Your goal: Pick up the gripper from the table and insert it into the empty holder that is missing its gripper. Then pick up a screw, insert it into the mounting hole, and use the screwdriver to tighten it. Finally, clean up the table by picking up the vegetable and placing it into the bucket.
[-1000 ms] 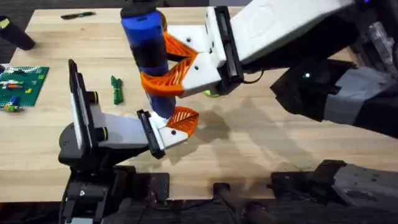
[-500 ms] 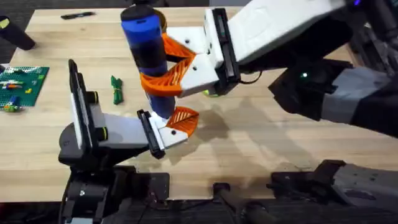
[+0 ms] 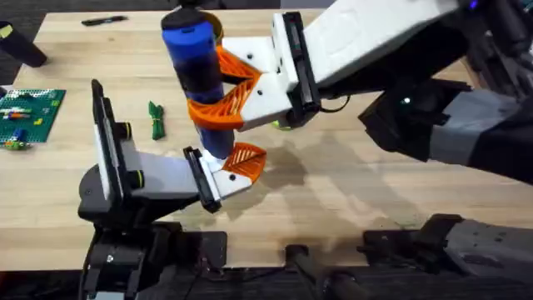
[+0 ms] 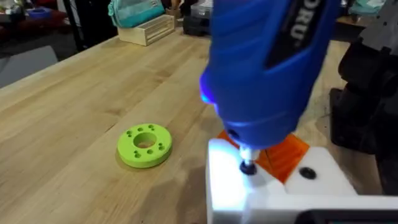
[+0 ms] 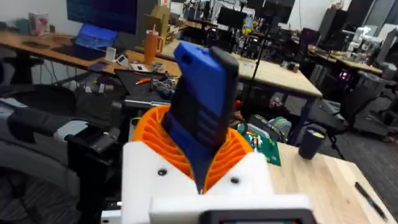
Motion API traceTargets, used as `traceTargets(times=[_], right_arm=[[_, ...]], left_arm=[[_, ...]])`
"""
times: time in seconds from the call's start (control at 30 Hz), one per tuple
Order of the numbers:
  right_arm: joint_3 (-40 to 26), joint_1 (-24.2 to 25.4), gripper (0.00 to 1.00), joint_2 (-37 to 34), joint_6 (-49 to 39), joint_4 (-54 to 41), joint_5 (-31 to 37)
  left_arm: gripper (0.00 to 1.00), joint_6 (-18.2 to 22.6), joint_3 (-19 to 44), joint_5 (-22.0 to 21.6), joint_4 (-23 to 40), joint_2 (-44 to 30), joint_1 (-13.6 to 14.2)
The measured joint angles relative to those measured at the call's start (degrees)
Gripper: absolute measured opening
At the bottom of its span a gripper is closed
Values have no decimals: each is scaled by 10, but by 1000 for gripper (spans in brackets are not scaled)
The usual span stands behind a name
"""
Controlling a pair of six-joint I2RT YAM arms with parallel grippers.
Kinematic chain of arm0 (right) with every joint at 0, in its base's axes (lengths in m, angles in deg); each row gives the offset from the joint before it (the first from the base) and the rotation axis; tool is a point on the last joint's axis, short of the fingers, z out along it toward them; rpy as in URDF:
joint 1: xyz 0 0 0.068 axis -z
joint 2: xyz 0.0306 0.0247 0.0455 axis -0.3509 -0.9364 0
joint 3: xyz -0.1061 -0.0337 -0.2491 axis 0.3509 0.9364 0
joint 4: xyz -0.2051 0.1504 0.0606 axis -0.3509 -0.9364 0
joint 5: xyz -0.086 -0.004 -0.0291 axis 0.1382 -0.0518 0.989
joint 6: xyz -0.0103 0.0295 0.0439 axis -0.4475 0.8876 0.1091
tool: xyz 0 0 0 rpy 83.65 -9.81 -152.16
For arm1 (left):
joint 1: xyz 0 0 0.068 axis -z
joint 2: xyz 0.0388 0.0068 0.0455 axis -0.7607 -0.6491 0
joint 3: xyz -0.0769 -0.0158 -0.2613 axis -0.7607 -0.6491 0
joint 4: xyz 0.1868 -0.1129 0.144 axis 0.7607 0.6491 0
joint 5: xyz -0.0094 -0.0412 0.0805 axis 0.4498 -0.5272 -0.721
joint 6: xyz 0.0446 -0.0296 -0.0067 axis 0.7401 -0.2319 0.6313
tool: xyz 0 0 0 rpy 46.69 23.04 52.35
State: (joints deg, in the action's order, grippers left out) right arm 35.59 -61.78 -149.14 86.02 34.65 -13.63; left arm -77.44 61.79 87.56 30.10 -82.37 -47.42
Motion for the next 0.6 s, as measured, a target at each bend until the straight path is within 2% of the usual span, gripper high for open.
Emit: traceTargets(times=[0.4,0.47,0.5,0.6], right_arm=[[-7,0,7,-9,7,31,0],[-22,0,7,-9,9,31,5],[-61,0,7,-9,11,26,8],[-110,5,7,-9,12,3,0]], left_arm=[[6,0,0,0,0,0,0],[6,0,0,-1,0,0,0],[6,0,0,-1,0,0,0],[6,0,0,-2,0,0,0]])
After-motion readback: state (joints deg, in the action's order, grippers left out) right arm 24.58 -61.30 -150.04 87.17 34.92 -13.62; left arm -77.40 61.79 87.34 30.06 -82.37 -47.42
